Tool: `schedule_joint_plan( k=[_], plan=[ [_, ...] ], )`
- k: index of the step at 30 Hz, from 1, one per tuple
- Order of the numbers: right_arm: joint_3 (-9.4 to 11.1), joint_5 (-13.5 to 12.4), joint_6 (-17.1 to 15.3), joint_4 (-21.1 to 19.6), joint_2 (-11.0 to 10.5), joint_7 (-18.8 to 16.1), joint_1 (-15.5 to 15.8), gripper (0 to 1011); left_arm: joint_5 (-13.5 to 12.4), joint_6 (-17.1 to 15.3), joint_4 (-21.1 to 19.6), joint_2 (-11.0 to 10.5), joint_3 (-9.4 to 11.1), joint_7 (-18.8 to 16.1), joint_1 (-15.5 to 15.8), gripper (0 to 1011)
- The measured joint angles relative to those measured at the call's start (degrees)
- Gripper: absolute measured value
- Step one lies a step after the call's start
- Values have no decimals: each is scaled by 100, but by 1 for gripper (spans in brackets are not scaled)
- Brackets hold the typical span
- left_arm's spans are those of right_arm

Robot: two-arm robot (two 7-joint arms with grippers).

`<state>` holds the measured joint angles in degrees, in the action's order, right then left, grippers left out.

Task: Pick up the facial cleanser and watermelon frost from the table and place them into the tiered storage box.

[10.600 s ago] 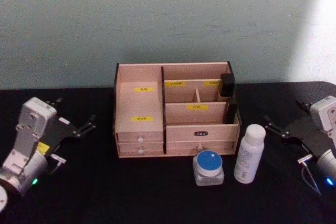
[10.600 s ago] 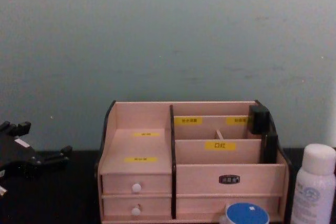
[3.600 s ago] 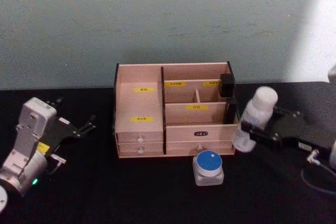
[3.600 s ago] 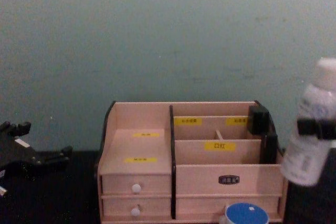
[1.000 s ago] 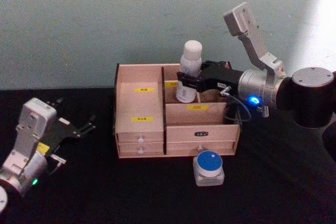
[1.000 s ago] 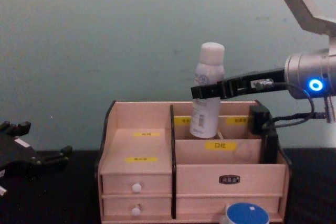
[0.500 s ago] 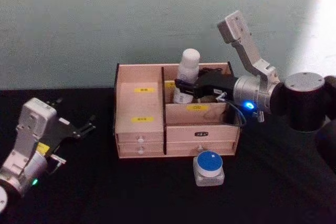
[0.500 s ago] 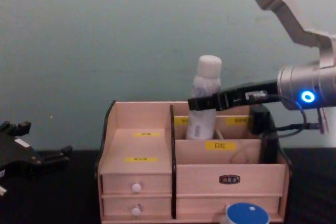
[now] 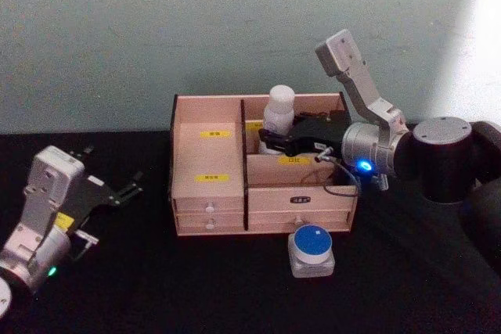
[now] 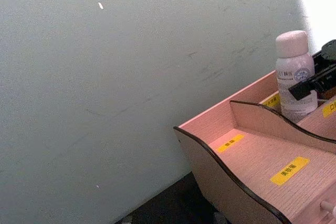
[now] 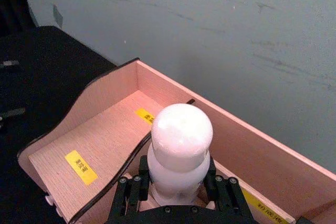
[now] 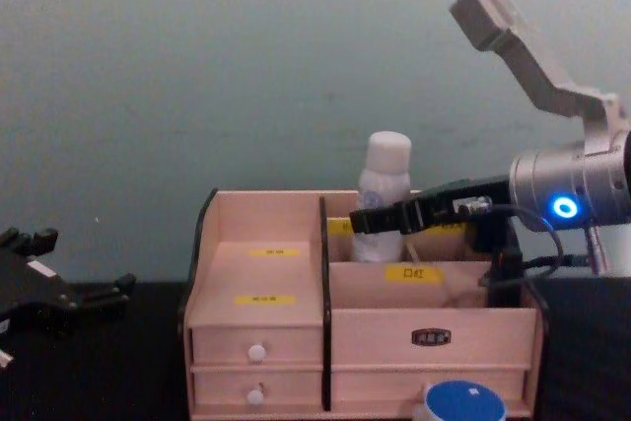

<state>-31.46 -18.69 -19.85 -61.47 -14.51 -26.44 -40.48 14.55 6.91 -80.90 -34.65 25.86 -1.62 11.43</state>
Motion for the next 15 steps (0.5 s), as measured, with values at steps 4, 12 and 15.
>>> schedule_joint_plan(
  k=[4,12,15],
  plan=[
    [5,62,16,79,42,7,-12,599,0,0,0,0,0,0,0,1001],
    [35,154,25,135,90,13,-12,599,0,0,0,0,0,0,0,1001],
    [41,202,43,142,103,20,-12,596,0,0,0,0,0,0,0,1001]
  ],
)
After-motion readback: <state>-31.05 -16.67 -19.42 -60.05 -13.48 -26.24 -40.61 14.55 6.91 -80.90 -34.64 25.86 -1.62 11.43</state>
